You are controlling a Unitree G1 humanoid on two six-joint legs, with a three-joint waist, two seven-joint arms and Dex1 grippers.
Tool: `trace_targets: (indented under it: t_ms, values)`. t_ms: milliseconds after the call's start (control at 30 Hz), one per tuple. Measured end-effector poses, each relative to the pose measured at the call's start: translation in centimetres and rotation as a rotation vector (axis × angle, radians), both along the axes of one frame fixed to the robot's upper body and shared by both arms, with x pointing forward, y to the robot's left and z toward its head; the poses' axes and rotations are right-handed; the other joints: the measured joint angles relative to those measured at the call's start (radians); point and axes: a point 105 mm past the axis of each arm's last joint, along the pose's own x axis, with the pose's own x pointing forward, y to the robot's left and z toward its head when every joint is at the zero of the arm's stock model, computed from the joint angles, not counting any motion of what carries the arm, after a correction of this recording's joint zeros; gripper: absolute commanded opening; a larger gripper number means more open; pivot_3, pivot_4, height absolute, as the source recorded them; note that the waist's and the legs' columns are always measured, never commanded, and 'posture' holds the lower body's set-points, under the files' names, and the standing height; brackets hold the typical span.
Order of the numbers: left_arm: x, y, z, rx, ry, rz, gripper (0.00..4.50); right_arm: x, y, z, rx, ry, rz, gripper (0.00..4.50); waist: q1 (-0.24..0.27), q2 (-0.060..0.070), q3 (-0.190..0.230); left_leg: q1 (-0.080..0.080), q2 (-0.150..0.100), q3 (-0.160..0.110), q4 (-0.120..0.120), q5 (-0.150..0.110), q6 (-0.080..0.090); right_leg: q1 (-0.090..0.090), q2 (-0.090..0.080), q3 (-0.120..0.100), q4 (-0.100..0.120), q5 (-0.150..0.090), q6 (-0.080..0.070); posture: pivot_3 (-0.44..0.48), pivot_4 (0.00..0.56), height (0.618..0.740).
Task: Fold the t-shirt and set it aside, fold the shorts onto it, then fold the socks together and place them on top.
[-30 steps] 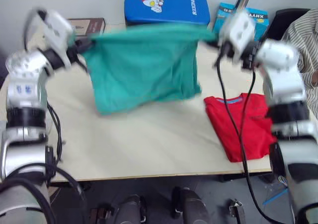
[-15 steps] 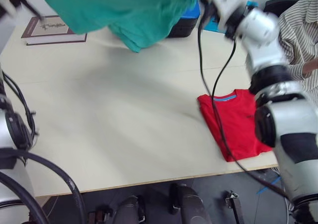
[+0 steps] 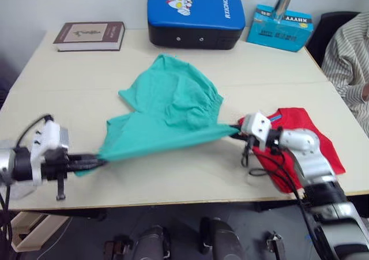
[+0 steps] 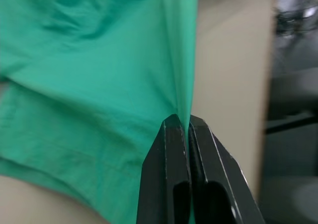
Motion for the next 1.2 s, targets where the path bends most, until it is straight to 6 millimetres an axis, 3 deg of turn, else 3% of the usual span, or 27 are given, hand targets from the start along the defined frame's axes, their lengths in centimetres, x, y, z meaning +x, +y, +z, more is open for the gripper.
trace_targets:
  t_ms: [100,300,467,700,800,967,1033,1200]
  values:
    - [-1.5,-0.2,-0.9,-0.005,0.124,-0.006,0.03,-3.1,-0.3,-1.1,-0.04,0.084,0.075,0.0,0.003,0.0,0.0,0.002,0.0,-0.001,-0.001,-0.001,-0.001,0.001,0.0,0.0,0.0,0.0,-0.001,0.0,0.15,0.74]
    - [-1.6,0.0,-2.8,0.027,0.161,-0.035,0.03,-8.7,-1.3,-3.4,-0.136,0.359,0.216,0.0,0.0,0.0,0.0,0.003,0.001,0.0,-0.002,-0.002,-0.002,0.001,0.0,-0.001,0.0,-0.002,-0.003,0.0,0.15,0.74]
    - [-0.5,-0.3,-4.1,0.049,0.118,-0.095,0.03,-9.1,-1.2,-3.3,-0.123,0.401,0.203,0.0,0.0,-0.001,-0.001,0.002,0.002,0.0,-0.002,-0.002,-0.003,0.0,0.001,-0.002,0.0,-0.002,-0.004,0.0,0.15,0.74]
    - [1.1,-0.2,-2.4,0.106,0.083,-0.193,0.03,-10.0,-1.7,-3.9,-0.111,0.424,0.162,0.0,0.014,-0.001,-0.001,0.002,0.001,0.001,-0.002,-0.003,-0.002,0.0,0.001,-0.003,-0.001,-0.002,-0.004,0.0,0.15,0.74]
    - [4.8,-1.0,0.3,0.11,-0.08,-0.227,0.03,-10.5,-1.9,-3.5,-0.034,0.446,0.106,0.0,0.038,-0.002,-0.001,0.002,-0.001,-0.001,-0.002,-0.002,-0.001,0.001,0.004,-0.004,0.001,-0.001,-0.004,0.0,0.15,0.74]
    - [12.5,-4.0,6.8,0.089,-0.422,-0.249,0.03,-8.7,-1.2,-0.5,0.185,0.389,-0.003,0.0,0.052,-0.007,-0.003,0.002,-0.001,0.002,0.0,0.0,0.002,0.003,0.009,-0.006,-0.001,0.003,-0.001,0.0,0.15,0.74]
    - [16.3,-6.2,9.1,0.085,-0.551,-0.228,0.03,-7.1,-1.1,1.0,0.276,0.355,-0.069,0.0,0.055,-0.009,-0.004,0.0,-0.005,0.001,0.001,0.0,0.003,0.003,0.009,-0.009,-0.004,0.005,0.0,0.0,0.15,0.74]
    - [22.1,-11.6,12.8,0.158,-0.853,-0.109,0.03,-4.2,-1.6,3.0,0.399,0.314,-0.236,0.0,0.044,-0.01,-0.004,-0.003,-0.006,0.004,-0.001,-0.002,0.007,0.002,0.01,-0.008,-0.009,0.008,0.003,0.0,0.15,0.74]
